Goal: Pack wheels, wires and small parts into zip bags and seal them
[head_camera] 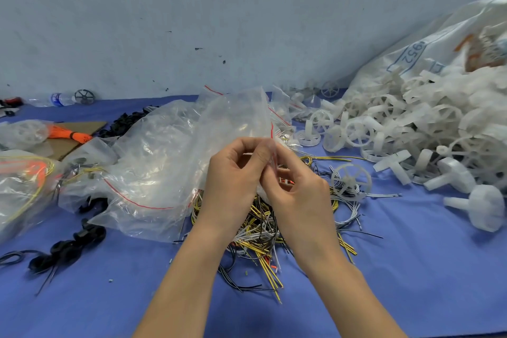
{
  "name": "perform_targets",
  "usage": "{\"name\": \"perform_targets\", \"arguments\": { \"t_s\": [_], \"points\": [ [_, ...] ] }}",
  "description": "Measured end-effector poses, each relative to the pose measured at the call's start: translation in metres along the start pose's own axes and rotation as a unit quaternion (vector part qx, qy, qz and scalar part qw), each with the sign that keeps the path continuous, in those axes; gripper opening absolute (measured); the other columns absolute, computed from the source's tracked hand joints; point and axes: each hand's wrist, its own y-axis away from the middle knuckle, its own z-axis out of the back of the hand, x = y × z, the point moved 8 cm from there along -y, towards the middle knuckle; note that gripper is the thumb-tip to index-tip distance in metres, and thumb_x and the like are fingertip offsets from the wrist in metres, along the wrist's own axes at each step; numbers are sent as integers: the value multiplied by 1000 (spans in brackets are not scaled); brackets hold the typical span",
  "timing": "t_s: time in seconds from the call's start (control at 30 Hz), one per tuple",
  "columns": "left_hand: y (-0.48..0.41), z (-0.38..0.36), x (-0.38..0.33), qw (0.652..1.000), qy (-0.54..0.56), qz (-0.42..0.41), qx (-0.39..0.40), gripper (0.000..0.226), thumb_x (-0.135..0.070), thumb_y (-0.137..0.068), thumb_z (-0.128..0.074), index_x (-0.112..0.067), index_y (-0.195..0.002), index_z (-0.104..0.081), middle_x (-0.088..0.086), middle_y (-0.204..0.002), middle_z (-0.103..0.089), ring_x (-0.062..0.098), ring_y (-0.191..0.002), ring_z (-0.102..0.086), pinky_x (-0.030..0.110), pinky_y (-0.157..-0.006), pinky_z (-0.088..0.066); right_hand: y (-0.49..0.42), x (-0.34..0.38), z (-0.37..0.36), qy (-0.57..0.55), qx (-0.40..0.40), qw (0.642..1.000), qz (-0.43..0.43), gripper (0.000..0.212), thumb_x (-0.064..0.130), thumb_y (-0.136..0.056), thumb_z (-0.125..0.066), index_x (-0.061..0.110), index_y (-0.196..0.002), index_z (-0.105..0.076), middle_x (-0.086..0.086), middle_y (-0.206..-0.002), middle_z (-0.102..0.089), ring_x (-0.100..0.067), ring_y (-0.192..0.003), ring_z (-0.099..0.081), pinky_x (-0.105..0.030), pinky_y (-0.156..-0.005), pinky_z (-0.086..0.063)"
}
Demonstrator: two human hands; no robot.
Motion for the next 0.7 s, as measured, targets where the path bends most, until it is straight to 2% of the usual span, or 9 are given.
{"name": "perform_targets", "arguments": {
  "t_s": [0.17,0.27,0.33,0.43,0.5,0.57,0.7],
  "points": [
    [0,-1,1,1000,16,16,8,20,-27,-90,-65,-7,-90,-68,-1,-76,-72,11,-69,-70,21,-61,-55,2,4,-1,14,10,1000,15,27,27,-102,-50,39,-119,-67,8,-81,-71,-8,-73,-66,-28,-62,-49],
    [0,-1,3,1000,-1,20,5,26,-39,-85,-64,-13,-87,-68,0,-77,-69,16,-72,-67,30,-64,-58,3,5,1,13,-1,1000,22,30,25,-103,-49,40,-121,-67,7,-69,-66,-7,-56,-53,-19,-52,-39],
    [0,-1,2,1000,-9,15,2,28,-41,-85,-63,-13,-88,-66,0,-77,-67,15,-72,-64,32,-66,-57,3,4,2,33,-15,999,28,30,24,-102,-49,34,-124,-68,10,-62,-62,-4,-54,-52,-13,-52,-34],
    [0,-1,-1,1000,-11,4,-5,31,-40,-89,-60,-9,-90,-64,0,-76,-66,13,-72,-62,35,-68,-57,2,3,6,61,-36,997,25,26,24,-101,-54,29,-121,-69,13,-70,-66,0,-60,-58,-13,-56,-38],
    [0,-1,-4,1000,-28,-8,-11,31,-40,-92,-59,-9,-91,-63,1,-77,-68,15,-73,-65,35,-67,-59,-2,0,10,11,-42,999,-2,15,28,-98,-59,30,-107,-71,13,-78,-71,-2,-70,-66,-18,-62,-48],
    [0,-1,-9,998,-50,-27,-28,24,-33,-97,-58,-10,-90,-61,3,-80,-70,16,-71,-66,30,-60,-56,-7,-1,20,-40,-70,996,-29,7,29,-95,-64,30,-93,-70,12,-78,-71,-6,-68,-66,-23,-61,-49],
    [-1,9,-24,984,-108,-85,-116,16,-27,-97,-57,-15,-86,-54,-3,-77,-70,12,-63,-66,22,-55,-53,-13,10,69,-55,-230,971,-30,10,25,-92,-63,33,-87,-59,16,-76,-65,-17,-62,-64,-41,-60,-52]
  ]
}}
